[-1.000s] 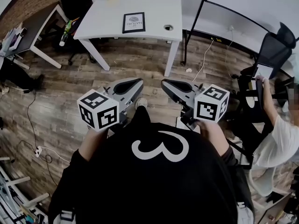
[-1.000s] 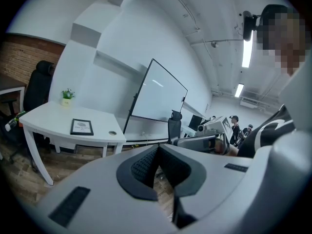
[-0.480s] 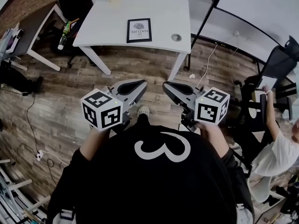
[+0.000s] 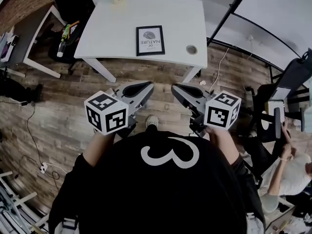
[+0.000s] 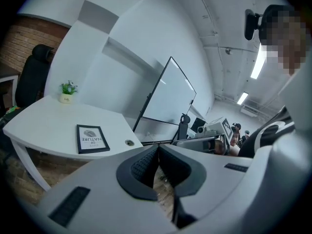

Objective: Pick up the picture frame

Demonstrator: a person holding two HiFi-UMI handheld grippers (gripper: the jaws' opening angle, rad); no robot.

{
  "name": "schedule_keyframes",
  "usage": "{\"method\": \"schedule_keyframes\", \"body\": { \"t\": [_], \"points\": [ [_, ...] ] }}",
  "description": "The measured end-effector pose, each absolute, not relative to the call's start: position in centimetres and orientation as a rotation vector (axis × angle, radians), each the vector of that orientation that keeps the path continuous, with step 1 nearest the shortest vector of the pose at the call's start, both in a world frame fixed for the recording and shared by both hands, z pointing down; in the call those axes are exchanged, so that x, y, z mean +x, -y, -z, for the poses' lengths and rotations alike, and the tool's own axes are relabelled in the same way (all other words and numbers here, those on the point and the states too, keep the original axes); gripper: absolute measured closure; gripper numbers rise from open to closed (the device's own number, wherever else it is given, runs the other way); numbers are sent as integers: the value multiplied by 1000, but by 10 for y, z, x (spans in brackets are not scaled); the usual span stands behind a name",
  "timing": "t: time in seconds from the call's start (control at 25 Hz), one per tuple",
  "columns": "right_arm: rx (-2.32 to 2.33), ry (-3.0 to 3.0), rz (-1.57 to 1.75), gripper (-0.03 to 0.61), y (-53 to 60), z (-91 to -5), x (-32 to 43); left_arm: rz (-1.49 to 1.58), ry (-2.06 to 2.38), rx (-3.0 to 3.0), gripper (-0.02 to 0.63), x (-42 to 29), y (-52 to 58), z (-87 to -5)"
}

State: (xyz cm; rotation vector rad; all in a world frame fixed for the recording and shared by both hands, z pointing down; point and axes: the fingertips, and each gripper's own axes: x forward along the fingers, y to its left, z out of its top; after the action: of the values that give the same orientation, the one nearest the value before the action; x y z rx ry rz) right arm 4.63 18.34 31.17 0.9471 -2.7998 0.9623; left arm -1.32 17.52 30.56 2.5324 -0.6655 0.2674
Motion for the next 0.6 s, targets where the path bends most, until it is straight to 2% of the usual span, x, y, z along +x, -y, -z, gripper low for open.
{"method": "schedule_keyframes", "body": {
  "t": [0.6],
  "points": [
    [1156,2709,-1026,552,-62,-326,33,-243,673,2493,596,-55,-51,-317]
  ]
}}
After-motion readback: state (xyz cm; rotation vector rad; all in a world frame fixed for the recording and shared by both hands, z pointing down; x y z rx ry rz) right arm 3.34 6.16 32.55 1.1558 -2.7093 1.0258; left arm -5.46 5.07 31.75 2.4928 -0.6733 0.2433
